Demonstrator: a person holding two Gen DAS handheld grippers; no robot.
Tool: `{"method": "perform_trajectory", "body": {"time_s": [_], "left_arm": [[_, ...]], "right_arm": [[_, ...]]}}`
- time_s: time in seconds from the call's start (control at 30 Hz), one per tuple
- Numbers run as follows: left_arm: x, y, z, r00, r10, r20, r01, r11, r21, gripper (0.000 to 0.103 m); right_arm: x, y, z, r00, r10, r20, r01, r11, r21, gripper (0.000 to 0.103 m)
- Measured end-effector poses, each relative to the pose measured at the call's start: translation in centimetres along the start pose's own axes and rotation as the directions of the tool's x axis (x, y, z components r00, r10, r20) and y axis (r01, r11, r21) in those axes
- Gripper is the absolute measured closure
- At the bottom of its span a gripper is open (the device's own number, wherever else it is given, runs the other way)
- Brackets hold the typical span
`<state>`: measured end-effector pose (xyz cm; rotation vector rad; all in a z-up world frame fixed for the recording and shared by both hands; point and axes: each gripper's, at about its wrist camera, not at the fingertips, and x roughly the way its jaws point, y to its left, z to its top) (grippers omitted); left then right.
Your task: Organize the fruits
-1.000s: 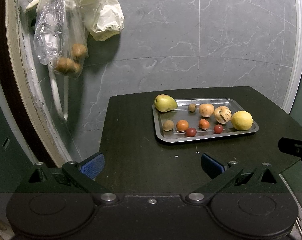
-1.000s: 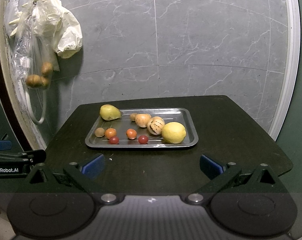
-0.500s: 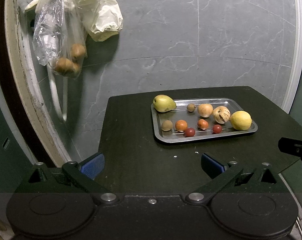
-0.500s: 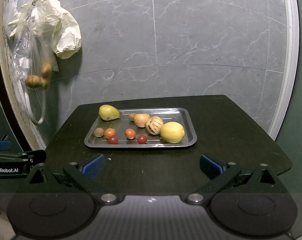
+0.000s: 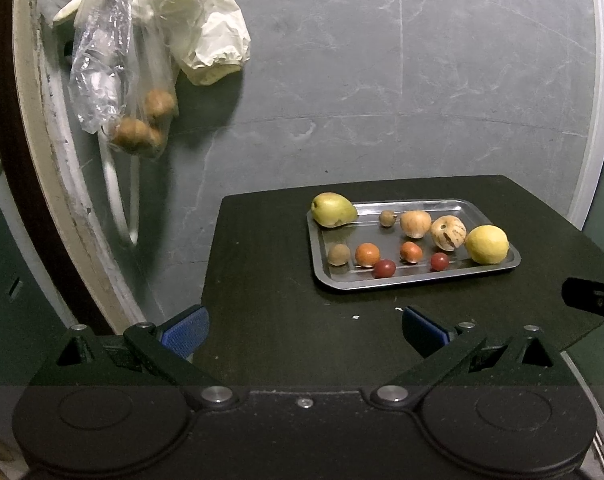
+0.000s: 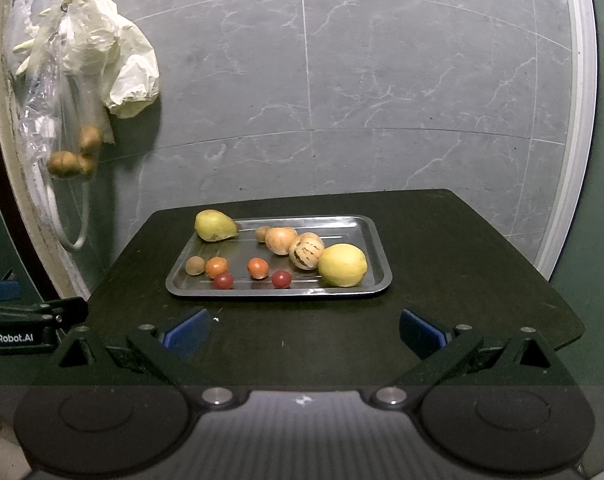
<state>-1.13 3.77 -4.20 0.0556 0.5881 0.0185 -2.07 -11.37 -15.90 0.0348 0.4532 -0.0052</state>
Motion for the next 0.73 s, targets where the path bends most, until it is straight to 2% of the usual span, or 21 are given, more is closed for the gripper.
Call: {"method": "perform_trajectory", "body": {"time_s": [0.73], "left_arm": [[1.5,0.4,0.5,1.000,0.018,-0.012,-0.018,1.000,-0.022,0.001]], "right_arm": [[1.9,0.1,0.9,1.000,-0.008,-0.013,0.008,1.000,0.006,0.000]]}}
